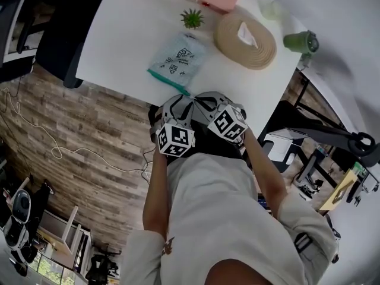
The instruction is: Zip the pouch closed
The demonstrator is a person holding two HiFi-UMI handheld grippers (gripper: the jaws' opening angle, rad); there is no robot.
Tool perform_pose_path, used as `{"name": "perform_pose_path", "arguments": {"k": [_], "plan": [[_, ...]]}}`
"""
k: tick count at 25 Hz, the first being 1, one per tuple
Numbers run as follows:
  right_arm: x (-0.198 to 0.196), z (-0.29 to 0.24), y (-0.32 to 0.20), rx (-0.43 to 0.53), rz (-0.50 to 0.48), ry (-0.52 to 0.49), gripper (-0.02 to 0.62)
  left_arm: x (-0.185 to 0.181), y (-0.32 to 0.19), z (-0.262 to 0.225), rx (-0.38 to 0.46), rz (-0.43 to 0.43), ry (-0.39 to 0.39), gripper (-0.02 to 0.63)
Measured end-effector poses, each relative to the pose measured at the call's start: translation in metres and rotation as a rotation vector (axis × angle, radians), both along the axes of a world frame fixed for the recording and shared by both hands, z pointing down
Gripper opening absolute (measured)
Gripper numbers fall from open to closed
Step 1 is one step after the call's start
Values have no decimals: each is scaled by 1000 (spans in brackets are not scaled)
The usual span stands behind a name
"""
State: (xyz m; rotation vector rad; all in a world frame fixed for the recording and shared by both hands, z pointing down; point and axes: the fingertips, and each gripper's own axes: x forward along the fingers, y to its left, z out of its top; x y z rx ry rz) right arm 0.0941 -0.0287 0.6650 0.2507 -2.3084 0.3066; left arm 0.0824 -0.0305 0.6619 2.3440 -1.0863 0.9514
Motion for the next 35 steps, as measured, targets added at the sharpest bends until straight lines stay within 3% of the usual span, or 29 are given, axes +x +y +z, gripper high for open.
{"name": "perform_pose_path", "arguments": {"k": [8,12,18,22,35], "plan": [[-8,-6,8,-42,-41,-57,5,-3,2,8,7,31,-54,136],[-7,-5,9,-37,-34,-48,5,-10,-1,11,8,18,-82,69],[-7,-5,9,-40,-26,-52,5,-6,-1,15,-8,50,-72,67],[-2,-2,6,-26,-4,-34,3,-4,2,16,-30,89,-77,7],[6,5,4,-36,67,-29,2,-1,2,15,-66,116,-71,-2]]}}
